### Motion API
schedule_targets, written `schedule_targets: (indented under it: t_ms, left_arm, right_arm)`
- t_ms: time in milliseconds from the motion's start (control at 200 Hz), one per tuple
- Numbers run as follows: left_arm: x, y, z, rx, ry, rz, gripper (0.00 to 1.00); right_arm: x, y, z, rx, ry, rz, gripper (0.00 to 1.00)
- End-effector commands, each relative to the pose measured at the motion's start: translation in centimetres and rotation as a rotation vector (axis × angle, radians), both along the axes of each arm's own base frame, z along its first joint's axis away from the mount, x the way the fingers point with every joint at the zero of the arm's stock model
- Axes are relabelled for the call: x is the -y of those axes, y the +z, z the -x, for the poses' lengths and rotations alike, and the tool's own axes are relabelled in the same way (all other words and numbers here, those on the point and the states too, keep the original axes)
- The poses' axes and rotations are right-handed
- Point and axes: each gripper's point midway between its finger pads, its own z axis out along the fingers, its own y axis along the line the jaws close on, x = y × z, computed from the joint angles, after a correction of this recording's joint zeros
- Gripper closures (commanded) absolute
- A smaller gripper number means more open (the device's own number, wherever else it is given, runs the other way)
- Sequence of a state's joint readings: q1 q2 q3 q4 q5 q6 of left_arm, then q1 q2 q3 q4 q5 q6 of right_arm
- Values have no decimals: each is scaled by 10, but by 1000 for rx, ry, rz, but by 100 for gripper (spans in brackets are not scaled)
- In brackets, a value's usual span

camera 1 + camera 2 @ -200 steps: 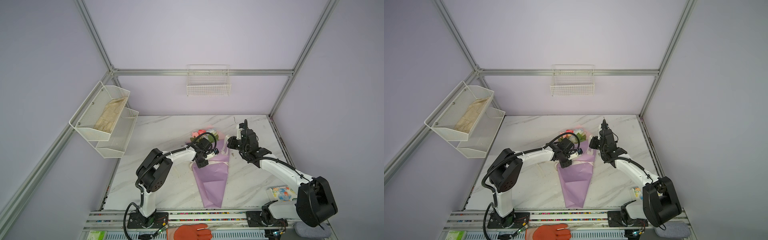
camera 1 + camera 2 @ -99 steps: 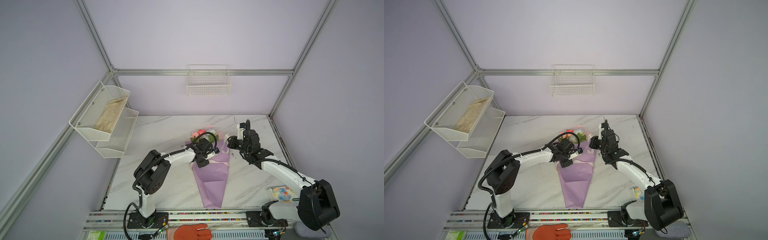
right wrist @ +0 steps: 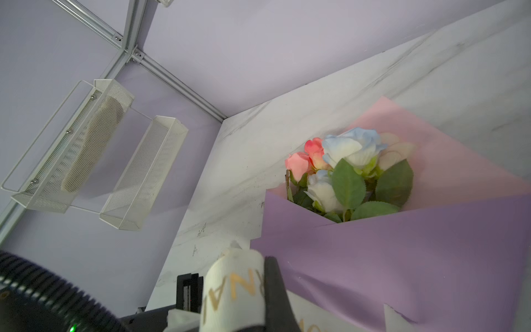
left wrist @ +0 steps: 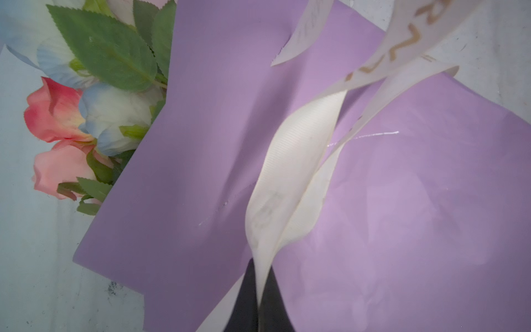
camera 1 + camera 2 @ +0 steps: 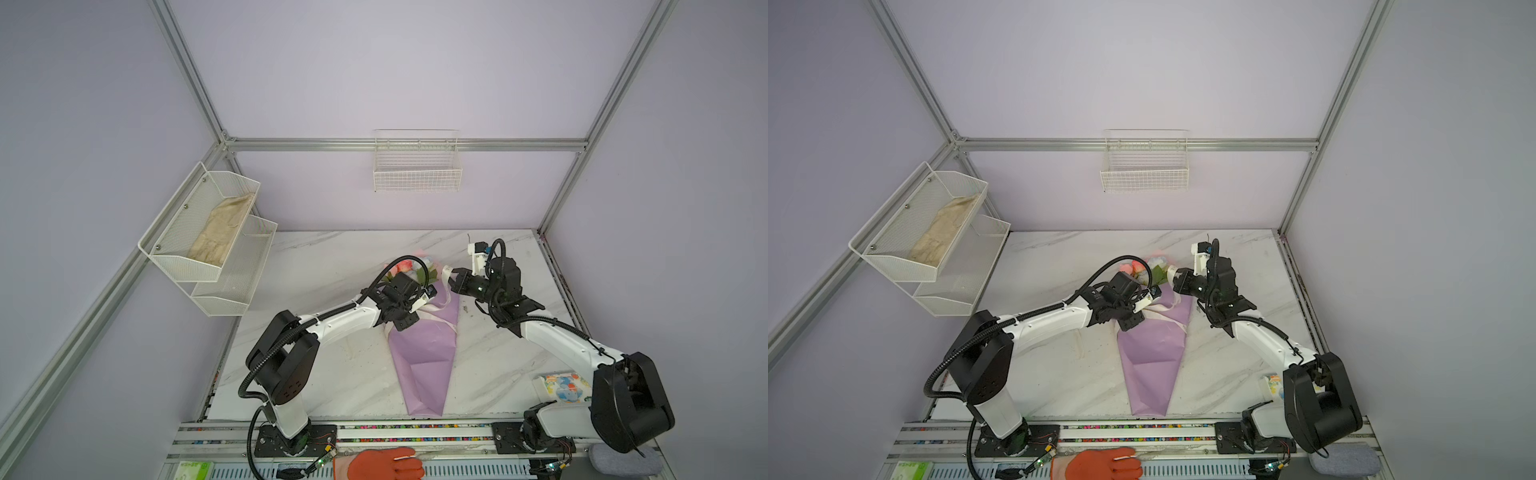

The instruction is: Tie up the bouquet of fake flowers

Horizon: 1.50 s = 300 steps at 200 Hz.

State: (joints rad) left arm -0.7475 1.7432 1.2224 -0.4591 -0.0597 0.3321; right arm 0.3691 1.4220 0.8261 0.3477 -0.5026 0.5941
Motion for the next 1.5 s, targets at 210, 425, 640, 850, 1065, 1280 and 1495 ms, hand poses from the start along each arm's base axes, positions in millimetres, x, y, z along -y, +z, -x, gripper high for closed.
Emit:
schedule_targets:
  t_ms: [210, 425, 640, 850, 1065, 1280, 1495]
  left_arm:
    - [0, 16, 5, 27, 30, 75, 100]
    - [1, 18, 2, 31, 41, 81, 100]
    - [4, 24, 0, 41, 53, 114, 100]
    - [5, 26, -2, 48, 60, 128, 100]
    - [7, 32, -4, 67, 65, 148, 100]
    - [7, 36, -6, 79, 81, 159, 100]
    - [5, 32, -5, 71, 87, 152, 100]
  right_arm:
    - [-23, -46, -12, -170, 82, -67, 100]
    - [-28, -89, -17, -294, 109, -3, 98]
    - [-33, -126, 2, -401, 202, 76, 95]
    - [-36, -143, 28, -464, 288, 136, 93]
    - [-47, -157, 51, -502, 400, 243, 90]
    - [-51, -154, 58, -503, 507, 303, 82]
    - [-13, -113, 20, -379, 241, 460, 54]
